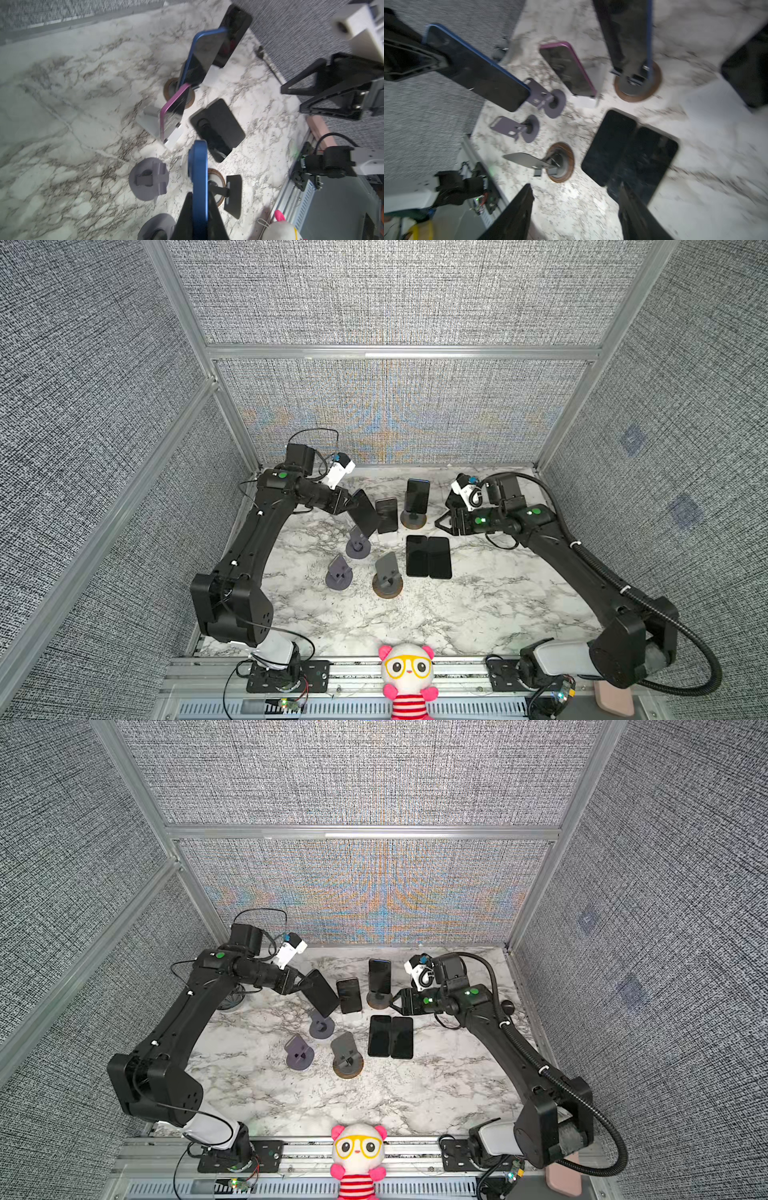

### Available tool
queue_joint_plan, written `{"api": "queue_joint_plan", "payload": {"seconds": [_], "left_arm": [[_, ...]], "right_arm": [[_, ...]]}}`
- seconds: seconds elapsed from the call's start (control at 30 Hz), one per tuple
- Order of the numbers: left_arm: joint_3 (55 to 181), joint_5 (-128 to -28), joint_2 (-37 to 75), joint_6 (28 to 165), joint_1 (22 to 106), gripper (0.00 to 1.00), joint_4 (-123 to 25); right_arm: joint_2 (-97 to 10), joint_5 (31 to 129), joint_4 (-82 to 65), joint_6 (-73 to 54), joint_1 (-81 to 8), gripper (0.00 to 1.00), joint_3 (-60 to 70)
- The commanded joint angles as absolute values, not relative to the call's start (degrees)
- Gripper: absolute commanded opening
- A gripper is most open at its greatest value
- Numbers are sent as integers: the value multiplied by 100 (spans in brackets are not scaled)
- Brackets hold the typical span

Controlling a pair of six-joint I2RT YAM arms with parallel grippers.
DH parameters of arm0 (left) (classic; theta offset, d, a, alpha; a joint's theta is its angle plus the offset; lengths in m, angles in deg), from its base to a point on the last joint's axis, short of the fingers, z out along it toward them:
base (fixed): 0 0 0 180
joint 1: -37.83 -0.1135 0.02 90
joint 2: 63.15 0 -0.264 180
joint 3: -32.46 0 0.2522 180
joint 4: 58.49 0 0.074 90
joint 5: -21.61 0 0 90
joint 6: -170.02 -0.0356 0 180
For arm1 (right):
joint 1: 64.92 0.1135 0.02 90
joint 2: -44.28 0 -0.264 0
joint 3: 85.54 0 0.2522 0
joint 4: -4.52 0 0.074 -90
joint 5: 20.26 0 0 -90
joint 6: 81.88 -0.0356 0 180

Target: Remove the phone from the phone stand

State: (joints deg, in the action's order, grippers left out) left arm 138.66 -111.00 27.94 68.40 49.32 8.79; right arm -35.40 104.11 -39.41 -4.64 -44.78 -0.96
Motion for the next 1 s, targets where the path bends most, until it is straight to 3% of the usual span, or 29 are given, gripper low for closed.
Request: {"api": "queue_joint_plan", "payload": {"seconds": [0.0,0.23,0.37,0.57,0.67,0.8,0.97], "left_arm": [[14161,-12333,2800,6823,4962,1,1136],[14462,-12981,2964,6161,5589,0,2088],[14394,-13123,2973,6094,5769,0,2041],[14358,-13571,3027,6427,5780,0,1555],[14376,-13606,3110,6424,5780,0,1490],[14377,-13636,3178,6303,5783,0,1466],[14360,-13717,3266,6520,5785,0,1186]], "right_arm": [[-3690,12091,-3362,-170,-4413,60,268],[-4161,12531,-3893,399,-4214,67,1137],[-4409,12633,-4150,643,-4035,71,1380],[-4497,13095,-4109,733,-3874,70,1214],[-4493,13368,-3893,623,-3824,64,1081],[-4510,13534,-3754,531,-3825,46,944],[-4402,13516,-3593,427,-3828,10,832]]}}
